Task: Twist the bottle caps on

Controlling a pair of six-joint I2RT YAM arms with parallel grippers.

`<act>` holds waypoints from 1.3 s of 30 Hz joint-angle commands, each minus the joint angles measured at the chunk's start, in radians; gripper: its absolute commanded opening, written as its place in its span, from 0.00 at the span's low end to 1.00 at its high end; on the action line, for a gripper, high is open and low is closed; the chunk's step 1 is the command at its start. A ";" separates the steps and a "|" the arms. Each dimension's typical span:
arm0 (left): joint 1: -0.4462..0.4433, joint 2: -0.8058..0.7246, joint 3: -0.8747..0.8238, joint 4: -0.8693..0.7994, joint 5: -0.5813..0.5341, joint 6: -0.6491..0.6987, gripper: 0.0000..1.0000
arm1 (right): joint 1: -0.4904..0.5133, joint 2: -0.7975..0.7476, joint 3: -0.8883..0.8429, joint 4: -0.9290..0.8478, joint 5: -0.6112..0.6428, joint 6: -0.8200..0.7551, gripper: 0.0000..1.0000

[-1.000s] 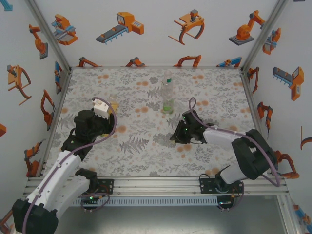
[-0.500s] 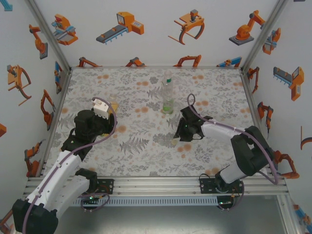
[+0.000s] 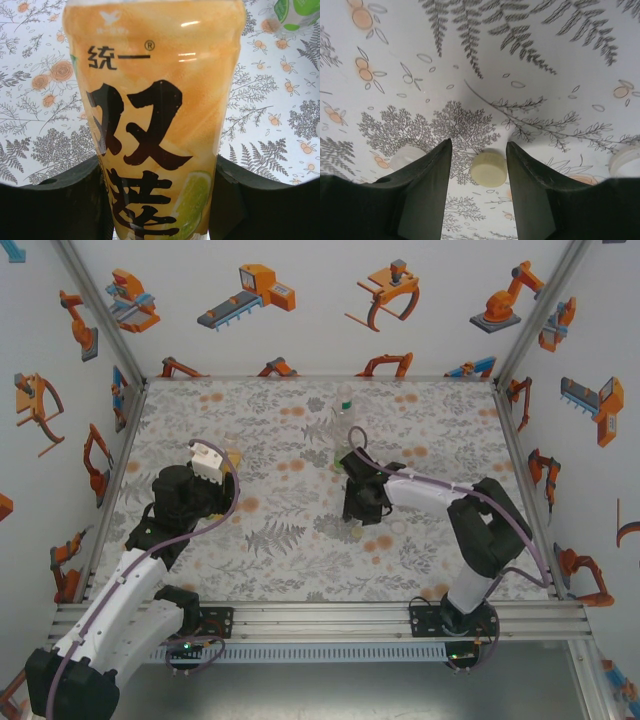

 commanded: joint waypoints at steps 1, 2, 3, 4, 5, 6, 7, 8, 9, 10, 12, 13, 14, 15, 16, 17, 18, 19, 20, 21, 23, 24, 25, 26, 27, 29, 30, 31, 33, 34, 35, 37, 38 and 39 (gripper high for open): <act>-0.003 -0.015 0.008 0.008 -0.002 0.019 0.02 | 0.036 0.013 0.019 -0.103 0.071 -0.023 0.47; -0.004 -0.014 0.007 0.008 -0.002 0.018 0.02 | 0.047 0.011 0.017 -0.110 0.079 -0.022 0.47; -0.004 -0.013 0.008 0.005 -0.003 0.017 0.02 | 0.056 0.011 0.015 -0.118 0.084 -0.019 0.47; -0.004 -0.010 0.009 0.005 -0.003 0.018 0.02 | 0.065 0.011 0.015 -0.121 0.086 -0.019 0.47; -0.003 -0.010 0.009 0.004 -0.002 0.018 0.02 | 0.070 0.009 0.012 -0.124 0.089 -0.017 0.47; -0.004 -0.009 0.008 0.005 0.000 0.016 0.02 | 0.078 0.007 0.008 -0.125 0.090 -0.016 0.47; -0.004 -0.009 0.008 0.007 0.002 0.016 0.02 | 0.082 0.008 0.007 -0.123 0.092 -0.014 0.47; -0.003 -0.009 0.008 0.007 0.004 0.016 0.02 | 0.086 0.008 0.004 -0.124 0.093 -0.013 0.46; -0.004 -0.006 0.011 0.007 0.004 0.017 0.02 | 0.089 0.007 0.003 -0.124 0.095 -0.013 0.46; -0.005 -0.005 0.010 0.007 0.003 0.017 0.02 | 0.091 0.009 0.004 -0.123 0.092 -0.012 0.46; -0.003 -0.004 0.010 0.005 0.001 0.016 0.02 | 0.090 0.011 0.008 -0.128 0.092 -0.013 0.45; -0.003 -0.004 0.011 0.004 -0.001 0.017 0.02 | 0.091 0.010 0.010 -0.129 0.092 -0.012 0.45; -0.004 -0.004 0.010 0.003 0.000 0.016 0.02 | 0.091 0.010 0.011 -0.131 0.093 -0.013 0.44; -0.004 -0.004 0.009 0.002 0.000 0.017 0.02 | 0.092 0.008 0.013 -0.135 0.094 -0.012 0.44; -0.004 -0.004 0.010 0.002 0.001 0.017 0.02 | 0.092 0.007 0.015 -0.138 0.095 -0.014 0.44; -0.003 -0.003 0.011 0.003 0.002 0.016 0.02 | 0.092 0.006 0.017 -0.138 0.095 -0.015 0.43; -0.003 -0.004 0.011 0.004 0.001 0.017 0.02 | 0.092 0.005 0.017 -0.138 0.094 -0.015 0.43; -0.004 -0.002 0.011 0.006 0.001 0.016 0.02 | 0.092 0.005 0.018 -0.135 0.095 -0.015 0.42; -0.003 -0.001 0.011 0.007 0.001 0.016 0.02 | 0.092 0.005 0.019 -0.135 0.095 -0.017 0.42; -0.004 0.002 0.011 0.007 0.002 0.016 0.02 | 0.092 0.007 0.020 -0.135 0.096 -0.017 0.42; -0.004 0.002 0.012 0.004 0.004 0.017 0.02 | 0.092 0.011 0.023 -0.136 0.094 -0.017 0.41; -0.003 0.002 0.012 0.004 0.003 0.017 0.02 | 0.091 0.013 0.024 -0.134 0.092 -0.017 0.41; -0.004 0.003 0.012 0.004 0.003 0.017 0.02 | 0.092 0.016 0.026 -0.134 0.092 -0.018 0.41; -0.003 0.003 0.012 0.004 0.003 0.018 0.02 | 0.092 0.015 0.025 -0.133 0.091 -0.018 0.40; -0.004 0.002 0.012 0.004 0.002 0.017 0.02 | 0.092 0.016 0.027 -0.133 0.089 -0.017 0.40; -0.005 0.002 0.012 0.004 0.003 0.018 0.02 | 0.092 0.019 0.026 -0.131 0.088 -0.017 0.38; -0.005 0.003 0.012 0.004 0.003 0.017 0.02 | 0.092 0.020 0.027 -0.131 0.089 -0.018 0.38; -0.004 0.003 0.012 0.005 0.003 0.018 0.02 | 0.092 0.022 0.028 -0.131 0.087 -0.017 0.37; -0.004 0.005 0.012 0.006 0.004 0.019 0.02 | 0.092 0.023 0.028 -0.131 0.087 -0.017 0.37; -0.003 0.005 0.012 0.007 0.003 0.019 0.02 | 0.092 0.023 0.028 -0.129 0.087 -0.017 0.37; -0.004 0.006 0.012 0.006 0.003 0.019 0.02 | 0.092 0.022 0.027 -0.129 0.087 -0.017 0.37; -0.004 0.007 0.014 0.007 0.005 0.019 0.02 | 0.093 0.025 0.028 -0.130 0.089 -0.017 0.36; -0.004 0.008 0.013 0.006 0.006 0.020 0.02 | 0.092 0.024 0.028 -0.131 0.089 -0.017 0.35; -0.003 0.008 0.014 0.004 0.008 0.020 0.02 | 0.092 0.022 0.027 -0.133 0.091 -0.018 0.35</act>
